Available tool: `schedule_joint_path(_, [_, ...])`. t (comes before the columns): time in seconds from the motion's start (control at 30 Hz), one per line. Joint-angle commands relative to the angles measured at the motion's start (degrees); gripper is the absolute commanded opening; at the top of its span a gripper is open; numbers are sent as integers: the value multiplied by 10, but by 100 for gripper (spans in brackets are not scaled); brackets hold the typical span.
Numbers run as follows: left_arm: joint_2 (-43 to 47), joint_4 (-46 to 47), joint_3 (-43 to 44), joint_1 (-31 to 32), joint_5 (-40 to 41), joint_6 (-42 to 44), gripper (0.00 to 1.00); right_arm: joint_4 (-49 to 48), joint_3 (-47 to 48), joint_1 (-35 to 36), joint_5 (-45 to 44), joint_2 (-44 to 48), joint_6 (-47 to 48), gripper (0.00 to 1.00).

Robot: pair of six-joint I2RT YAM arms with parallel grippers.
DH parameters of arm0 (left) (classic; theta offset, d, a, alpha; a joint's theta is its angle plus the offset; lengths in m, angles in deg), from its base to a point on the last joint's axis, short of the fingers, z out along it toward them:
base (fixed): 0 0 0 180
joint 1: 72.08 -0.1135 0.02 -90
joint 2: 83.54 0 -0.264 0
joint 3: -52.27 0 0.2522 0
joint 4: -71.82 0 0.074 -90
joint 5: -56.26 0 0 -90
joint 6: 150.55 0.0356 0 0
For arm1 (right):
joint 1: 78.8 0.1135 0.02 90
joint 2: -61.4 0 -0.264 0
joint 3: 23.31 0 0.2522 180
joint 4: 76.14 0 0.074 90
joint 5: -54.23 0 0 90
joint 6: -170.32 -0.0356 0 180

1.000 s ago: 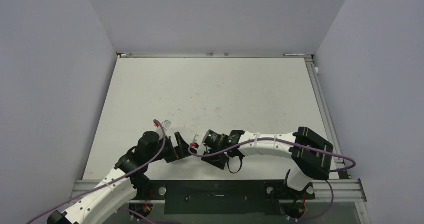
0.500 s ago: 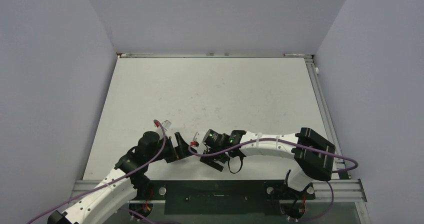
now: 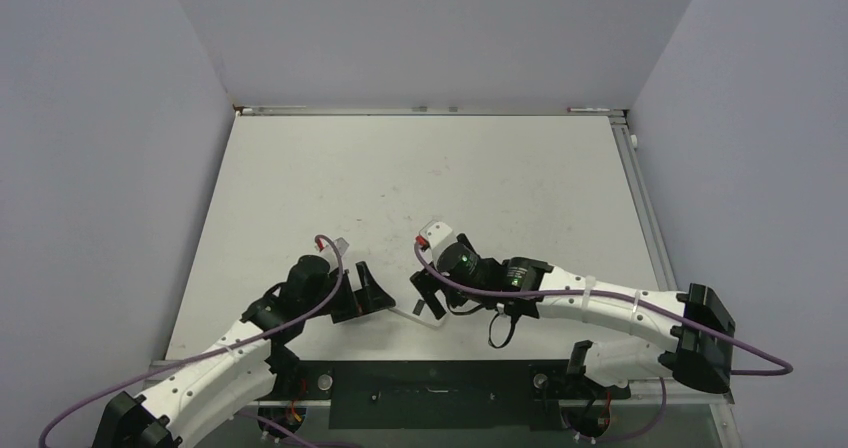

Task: Load the batteries into the remote control
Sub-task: Load the battery cover into the remote control.

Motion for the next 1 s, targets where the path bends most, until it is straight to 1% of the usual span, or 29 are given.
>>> schedule_joint_path(0.0, [-55,65,35,-3,19,34,96,-20,-38,-4,-49,40,-115,86])
schedule_joint_path(0.03, [-71,72,39,-3,22,36,96,-34,-54,-4,-51,52,-137,89])
schedule_joint_path(0.17, [-140,108,48,-3,28,51,100,-69,-104,-5,-47,90,-223,90])
schedule_joint_path(0.23, [-174,128,52,-2,29,58,93,-75,-118,-5,-37,96,-243,90])
schedule_joint_path(0.3, [-211,147,57,-2,27,64,89,-79,-129,-6,-34,103,-251,90])
schedule_joint_path(0.37, [-238,174,64,-2,27,73,85,-91,-149,-6,-31,115,-261,88])
schedule_joint_path(0.57, [-292,205,90,-1,14,99,70,-122,-191,-5,-22,137,-295,85])
schedule_joint_path(0.77, [-315,208,97,2,-19,98,53,-128,-212,-5,-32,130,-327,79])
schedule_joint_path(0.97, [-315,206,86,47,-8,85,45,-125,-214,-5,-52,118,-351,68])
